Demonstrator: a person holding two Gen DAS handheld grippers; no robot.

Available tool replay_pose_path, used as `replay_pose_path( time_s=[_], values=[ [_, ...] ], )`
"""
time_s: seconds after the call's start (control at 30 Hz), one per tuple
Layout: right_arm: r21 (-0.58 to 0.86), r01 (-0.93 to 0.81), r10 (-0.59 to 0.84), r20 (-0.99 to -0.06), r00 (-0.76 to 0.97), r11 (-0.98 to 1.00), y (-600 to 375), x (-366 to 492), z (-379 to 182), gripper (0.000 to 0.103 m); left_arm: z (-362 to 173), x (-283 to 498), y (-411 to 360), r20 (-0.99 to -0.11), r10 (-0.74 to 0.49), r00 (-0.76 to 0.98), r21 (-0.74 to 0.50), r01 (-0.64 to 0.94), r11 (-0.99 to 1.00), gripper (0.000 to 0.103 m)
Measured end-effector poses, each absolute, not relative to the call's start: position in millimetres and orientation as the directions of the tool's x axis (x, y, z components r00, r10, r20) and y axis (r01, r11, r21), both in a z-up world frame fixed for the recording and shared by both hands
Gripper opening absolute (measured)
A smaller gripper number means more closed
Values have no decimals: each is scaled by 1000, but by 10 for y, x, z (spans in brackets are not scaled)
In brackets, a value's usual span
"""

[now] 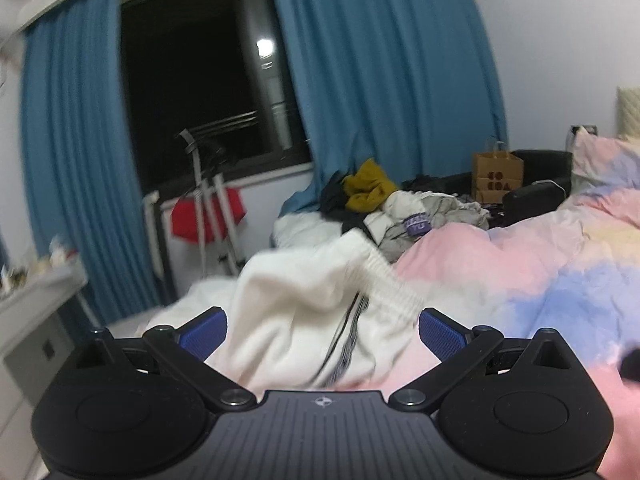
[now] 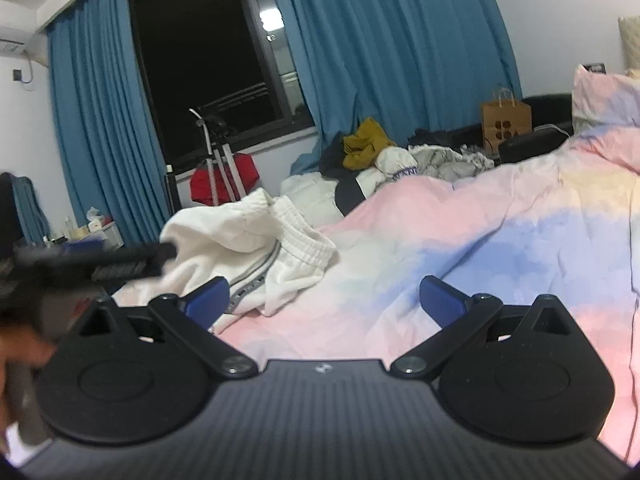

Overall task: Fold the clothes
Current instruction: 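Grasp one ribbed cuff with the left gripper and lift it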

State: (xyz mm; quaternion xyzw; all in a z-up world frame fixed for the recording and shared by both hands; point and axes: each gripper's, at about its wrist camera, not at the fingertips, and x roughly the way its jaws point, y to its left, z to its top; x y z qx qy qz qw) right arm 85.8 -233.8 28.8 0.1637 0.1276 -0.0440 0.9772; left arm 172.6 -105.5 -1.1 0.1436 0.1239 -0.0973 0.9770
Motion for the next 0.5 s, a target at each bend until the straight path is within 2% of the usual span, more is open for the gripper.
replay_pose_path(
  time_s=[0.27,0.5],
  values=[
    [369,150,-32,-307,951,917,-2459,1062,92,103,-23,2909,-1597,-265,-115,957,314,198,928,103],
    [364,156,-32,-326,945,918,-2502,1215,-36,103,-289,3841,-1844,-371,-48,927,331,180,926,100]
  ],
)
